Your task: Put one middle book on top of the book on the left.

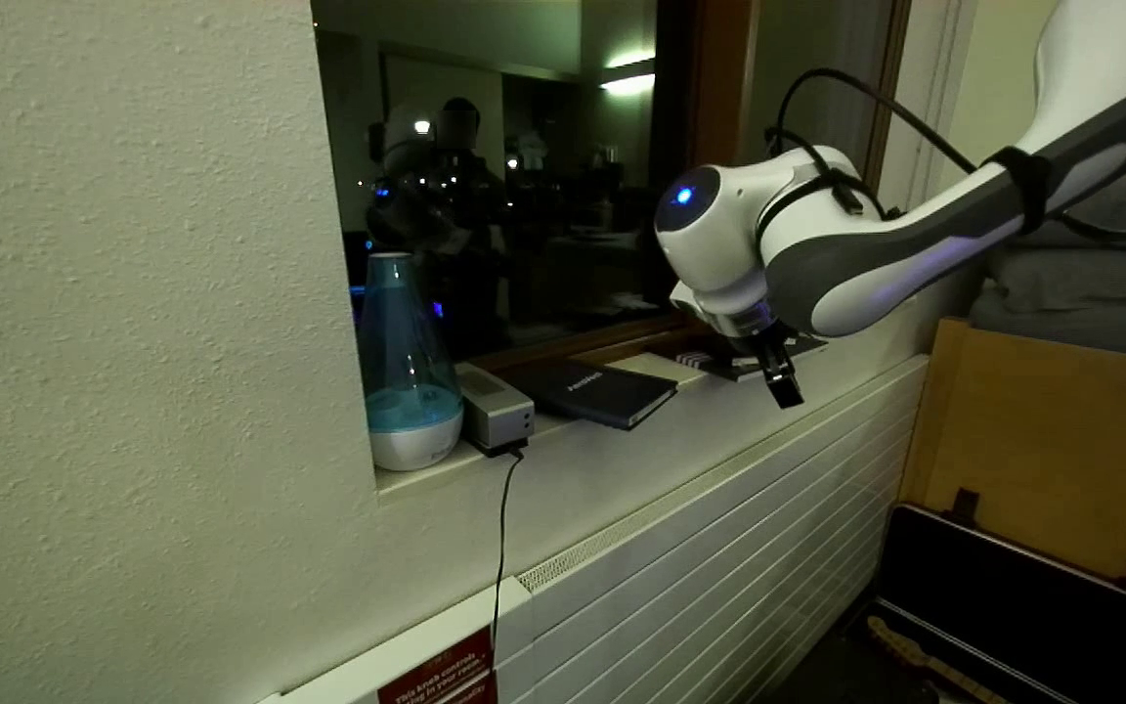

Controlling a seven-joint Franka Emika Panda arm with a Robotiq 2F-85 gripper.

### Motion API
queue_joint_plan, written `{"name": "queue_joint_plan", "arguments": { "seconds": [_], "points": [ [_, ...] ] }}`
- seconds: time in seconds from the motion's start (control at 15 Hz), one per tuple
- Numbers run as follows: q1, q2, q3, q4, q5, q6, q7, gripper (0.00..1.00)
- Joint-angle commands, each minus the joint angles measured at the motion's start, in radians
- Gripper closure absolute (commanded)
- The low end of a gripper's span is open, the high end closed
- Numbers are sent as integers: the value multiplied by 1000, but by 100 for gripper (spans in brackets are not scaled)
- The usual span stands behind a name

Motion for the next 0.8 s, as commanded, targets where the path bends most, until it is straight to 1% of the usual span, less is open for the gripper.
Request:
{"name": "queue_joint_plan", "arguments": {
  "seconds": [0.0, 0.4, 0.73],
  "points": [
    [20, 65, -31, 35, -137, 11, 55, 0],
    [30, 180, -61, 97, -302, -5, 212, 0],
    [33, 252, -66, 154, -343, -21, 316, 0]
  ]
}}
